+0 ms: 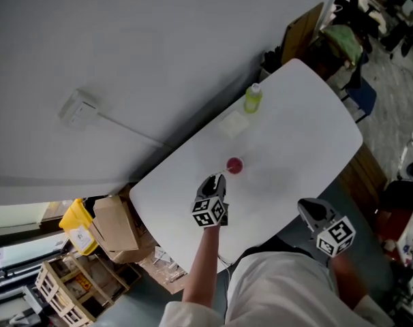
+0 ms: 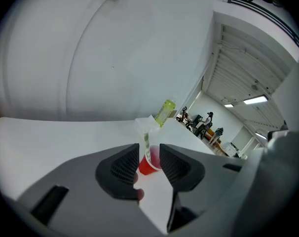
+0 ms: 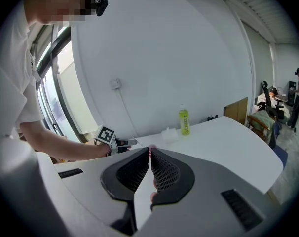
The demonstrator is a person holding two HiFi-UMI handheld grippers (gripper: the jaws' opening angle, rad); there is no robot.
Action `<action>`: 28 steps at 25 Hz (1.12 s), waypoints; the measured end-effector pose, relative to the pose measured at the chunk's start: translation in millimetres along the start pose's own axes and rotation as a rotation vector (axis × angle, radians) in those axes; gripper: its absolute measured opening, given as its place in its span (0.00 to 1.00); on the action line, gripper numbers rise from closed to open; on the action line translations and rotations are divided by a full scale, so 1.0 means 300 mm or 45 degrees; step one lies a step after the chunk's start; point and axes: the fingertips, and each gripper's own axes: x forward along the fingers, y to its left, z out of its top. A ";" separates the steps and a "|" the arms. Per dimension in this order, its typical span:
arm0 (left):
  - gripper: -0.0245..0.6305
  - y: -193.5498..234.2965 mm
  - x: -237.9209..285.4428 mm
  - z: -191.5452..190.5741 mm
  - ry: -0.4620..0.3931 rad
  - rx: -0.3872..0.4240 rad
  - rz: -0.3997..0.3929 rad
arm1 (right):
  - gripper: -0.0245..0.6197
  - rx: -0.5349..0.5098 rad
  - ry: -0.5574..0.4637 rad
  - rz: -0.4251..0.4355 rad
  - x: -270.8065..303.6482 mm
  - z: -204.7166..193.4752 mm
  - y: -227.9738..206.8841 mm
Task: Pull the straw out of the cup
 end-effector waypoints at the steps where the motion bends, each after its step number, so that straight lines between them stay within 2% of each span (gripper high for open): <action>1: 0.23 0.001 0.008 0.006 -0.005 -0.007 -0.005 | 0.10 0.008 0.007 -0.006 0.000 -0.008 -0.001; 5: 0.22 -0.005 0.026 0.034 -0.034 -0.027 -0.022 | 0.10 0.023 0.020 -0.030 -0.005 -0.032 -0.009; 9: 0.08 -0.001 0.027 0.042 -0.050 -0.029 -0.019 | 0.10 0.020 0.031 -0.050 -0.006 -0.037 -0.013; 16: 0.08 -0.017 0.011 0.061 -0.088 -0.047 -0.044 | 0.10 0.011 0.023 -0.062 -0.005 -0.024 -0.014; 28: 0.08 -0.056 -0.124 0.111 -0.179 0.010 -0.051 | 0.10 0.010 0.011 -0.084 -0.042 -0.037 0.002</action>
